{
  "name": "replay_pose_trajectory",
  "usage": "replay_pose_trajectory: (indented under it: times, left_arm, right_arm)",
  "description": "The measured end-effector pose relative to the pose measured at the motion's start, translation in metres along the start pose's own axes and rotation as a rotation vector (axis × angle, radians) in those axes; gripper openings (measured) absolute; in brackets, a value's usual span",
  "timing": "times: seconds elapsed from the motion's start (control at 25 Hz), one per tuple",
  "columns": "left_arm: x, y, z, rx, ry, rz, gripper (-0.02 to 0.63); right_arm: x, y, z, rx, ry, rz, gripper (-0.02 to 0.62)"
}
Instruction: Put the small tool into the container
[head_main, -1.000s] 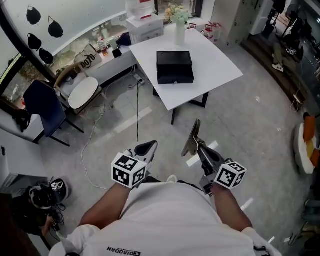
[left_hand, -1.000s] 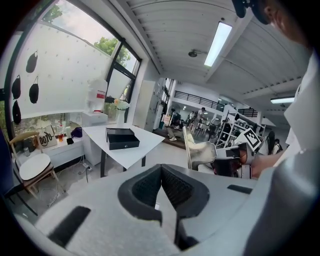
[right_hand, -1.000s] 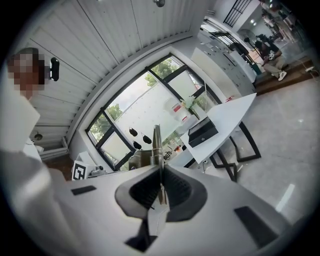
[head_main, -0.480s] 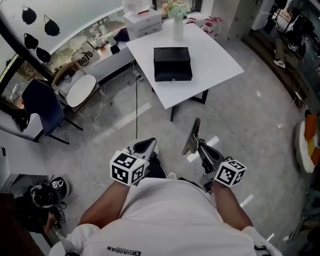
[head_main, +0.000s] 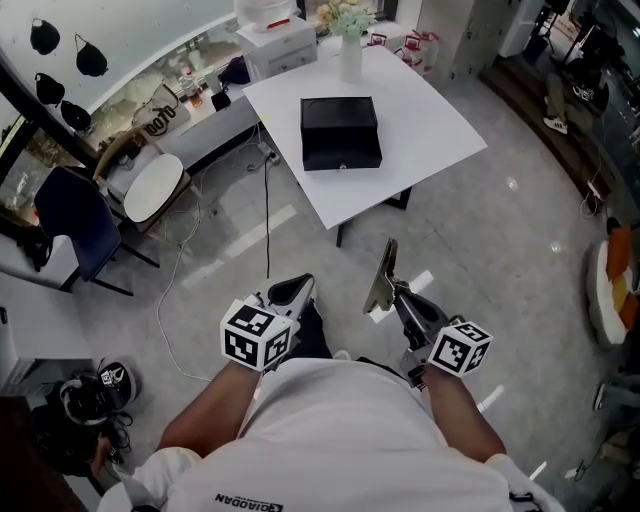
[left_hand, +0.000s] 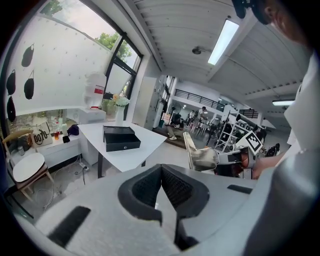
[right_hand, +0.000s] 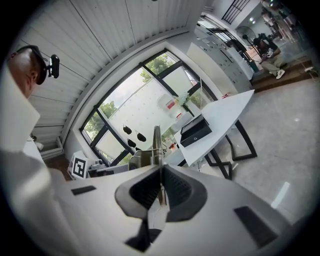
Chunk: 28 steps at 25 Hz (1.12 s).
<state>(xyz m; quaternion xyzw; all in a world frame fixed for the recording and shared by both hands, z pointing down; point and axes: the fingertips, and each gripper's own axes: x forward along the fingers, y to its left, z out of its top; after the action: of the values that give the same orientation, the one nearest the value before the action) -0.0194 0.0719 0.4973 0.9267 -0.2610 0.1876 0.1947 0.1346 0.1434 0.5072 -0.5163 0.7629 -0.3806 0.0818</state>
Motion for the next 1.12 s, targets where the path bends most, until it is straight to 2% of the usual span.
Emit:
replay_pose_trajectory:
  times: [0.36, 0.76, 1.12]
  left_arm:
    - [0.036, 0.046, 0.014, -0.012, 0.033, -0.011, 0.009]
    - [0.088, 0.131, 0.1, 0.044, 0.011, -0.048, 0.009]
    - [0.123, 0.2, 0.14, 0.056, 0.021, -0.117, 0.009]
  right_arm:
    - [0.056, -0.023, 0.033, -0.012, 0.026, -0.016, 0.014]
    - [0.15, -0.031, 0.11, -0.081, 0.024, -0.052, 0.013]
    - [0.227, -0.047, 0.161, -0.119, 0.008, -0.129, 0.014]
